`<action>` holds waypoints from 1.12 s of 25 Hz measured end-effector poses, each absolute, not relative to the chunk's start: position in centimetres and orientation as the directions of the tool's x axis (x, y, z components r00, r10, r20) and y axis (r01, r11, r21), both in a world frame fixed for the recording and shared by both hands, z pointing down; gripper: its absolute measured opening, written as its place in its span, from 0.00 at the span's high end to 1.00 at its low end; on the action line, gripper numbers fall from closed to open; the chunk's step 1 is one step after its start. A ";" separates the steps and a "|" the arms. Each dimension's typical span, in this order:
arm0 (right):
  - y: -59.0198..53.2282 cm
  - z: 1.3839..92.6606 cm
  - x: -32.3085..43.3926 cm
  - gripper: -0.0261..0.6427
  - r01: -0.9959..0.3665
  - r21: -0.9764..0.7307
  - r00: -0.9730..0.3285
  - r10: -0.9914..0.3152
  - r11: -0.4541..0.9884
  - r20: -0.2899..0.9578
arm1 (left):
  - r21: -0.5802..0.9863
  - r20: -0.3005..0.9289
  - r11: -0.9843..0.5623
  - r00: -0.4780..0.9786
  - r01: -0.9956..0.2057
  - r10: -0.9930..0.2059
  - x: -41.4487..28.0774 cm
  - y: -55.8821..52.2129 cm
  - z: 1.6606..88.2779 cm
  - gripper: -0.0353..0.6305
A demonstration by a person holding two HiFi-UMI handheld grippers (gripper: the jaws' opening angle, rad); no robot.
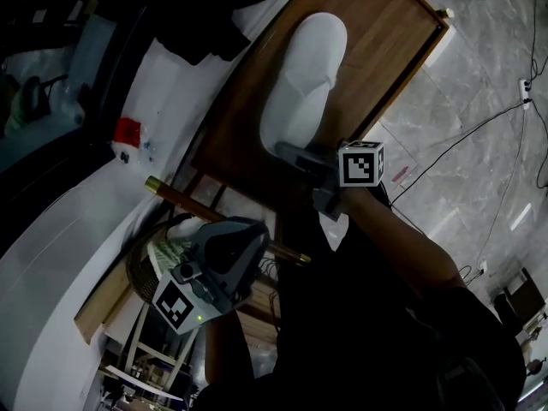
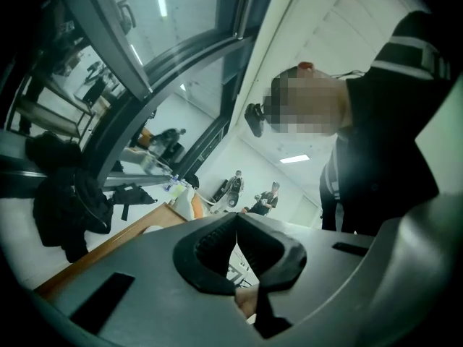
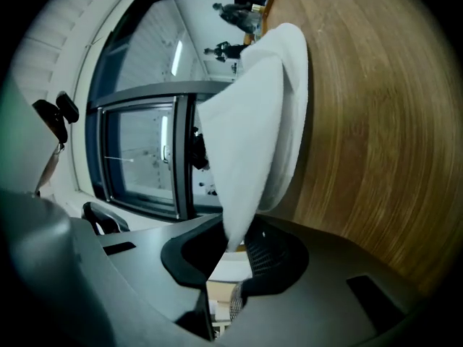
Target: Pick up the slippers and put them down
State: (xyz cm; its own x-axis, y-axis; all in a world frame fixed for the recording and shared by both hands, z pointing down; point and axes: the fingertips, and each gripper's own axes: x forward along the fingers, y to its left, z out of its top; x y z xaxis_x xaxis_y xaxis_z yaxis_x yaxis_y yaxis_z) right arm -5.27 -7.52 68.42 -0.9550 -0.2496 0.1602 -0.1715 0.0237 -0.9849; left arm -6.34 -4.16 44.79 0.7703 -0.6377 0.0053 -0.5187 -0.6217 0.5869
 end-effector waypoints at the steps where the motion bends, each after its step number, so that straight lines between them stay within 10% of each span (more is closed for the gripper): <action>1: -7.7 68.7 -5.2 0.86 -0.175 -0.985 -0.952 -0.256 0.011 0.166 | 0.591 0.000 -0.621 0.769 -0.516 -0.639 -6.3 -4.2 44.8 0.93; 28: -5.1 70.3 -6.0 0.62 -0.131 -0.950 -0.956 -0.217 -0.284 0.197 | 0.618 -0.009 -0.632 0.800 -0.467 -0.601 -4.6 -2.4 45.0 0.93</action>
